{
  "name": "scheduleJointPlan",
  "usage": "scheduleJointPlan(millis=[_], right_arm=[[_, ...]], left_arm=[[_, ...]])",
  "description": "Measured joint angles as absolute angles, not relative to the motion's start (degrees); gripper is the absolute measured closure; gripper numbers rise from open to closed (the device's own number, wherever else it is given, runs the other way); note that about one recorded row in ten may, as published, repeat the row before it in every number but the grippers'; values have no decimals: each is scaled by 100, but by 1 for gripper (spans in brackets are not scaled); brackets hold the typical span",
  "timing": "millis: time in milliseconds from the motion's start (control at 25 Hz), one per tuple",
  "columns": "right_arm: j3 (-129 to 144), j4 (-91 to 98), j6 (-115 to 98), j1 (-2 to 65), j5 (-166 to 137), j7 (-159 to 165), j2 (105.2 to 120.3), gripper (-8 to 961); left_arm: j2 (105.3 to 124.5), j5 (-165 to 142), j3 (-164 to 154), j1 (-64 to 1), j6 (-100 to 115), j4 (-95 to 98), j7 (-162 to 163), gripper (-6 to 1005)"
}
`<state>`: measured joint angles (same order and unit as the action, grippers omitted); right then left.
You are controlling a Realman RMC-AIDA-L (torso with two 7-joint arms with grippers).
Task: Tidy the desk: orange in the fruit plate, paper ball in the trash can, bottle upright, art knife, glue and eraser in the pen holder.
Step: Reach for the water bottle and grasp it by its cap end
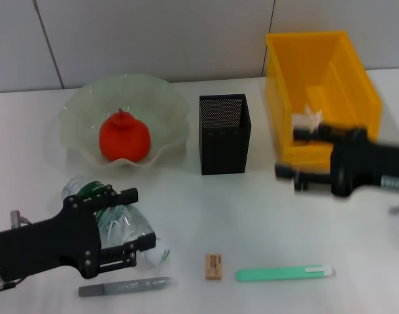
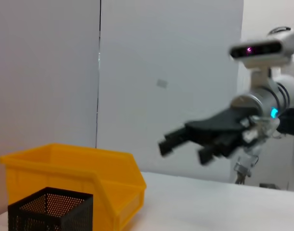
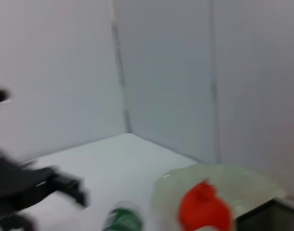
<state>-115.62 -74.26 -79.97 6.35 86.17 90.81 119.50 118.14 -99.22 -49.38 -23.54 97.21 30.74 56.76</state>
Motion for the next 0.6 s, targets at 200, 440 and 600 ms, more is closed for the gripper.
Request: scheduleJointPlan(millis=[200, 440, 600], right_arm=[[-11624, -5745, -8642, 514, 9515, 7314, 11932, 166], [-11984, -4625, -8894, 532, 9716, 6701, 11915, 167], [-12027, -4444, -8944, 447, 9694, 6685, 11914, 167]], left_arm=[[11818, -10217, -5018, -2431, 9724, 3609, 5751, 219], [11836, -10923, -5360, -2675, 9779, 4840, 6459, 219], [11864, -11542, -6134, -2926, 9694, 6017, 7025, 219]])
